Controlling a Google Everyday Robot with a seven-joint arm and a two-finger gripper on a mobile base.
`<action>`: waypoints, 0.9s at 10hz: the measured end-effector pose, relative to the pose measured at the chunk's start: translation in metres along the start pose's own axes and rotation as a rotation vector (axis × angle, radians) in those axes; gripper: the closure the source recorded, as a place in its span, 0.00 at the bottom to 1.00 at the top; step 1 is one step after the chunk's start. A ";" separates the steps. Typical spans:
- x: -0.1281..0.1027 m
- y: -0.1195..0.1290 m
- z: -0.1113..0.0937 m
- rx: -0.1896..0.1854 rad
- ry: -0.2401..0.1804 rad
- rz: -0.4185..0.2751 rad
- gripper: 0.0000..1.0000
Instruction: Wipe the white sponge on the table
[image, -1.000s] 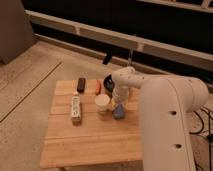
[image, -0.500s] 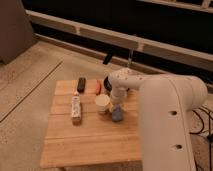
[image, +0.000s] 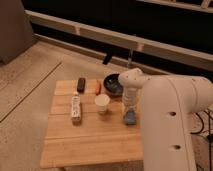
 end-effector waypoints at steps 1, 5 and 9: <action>-0.013 -0.005 0.001 0.013 -0.006 0.008 1.00; -0.066 -0.005 -0.018 0.043 -0.075 0.001 1.00; -0.073 0.073 -0.021 -0.058 -0.111 -0.093 1.00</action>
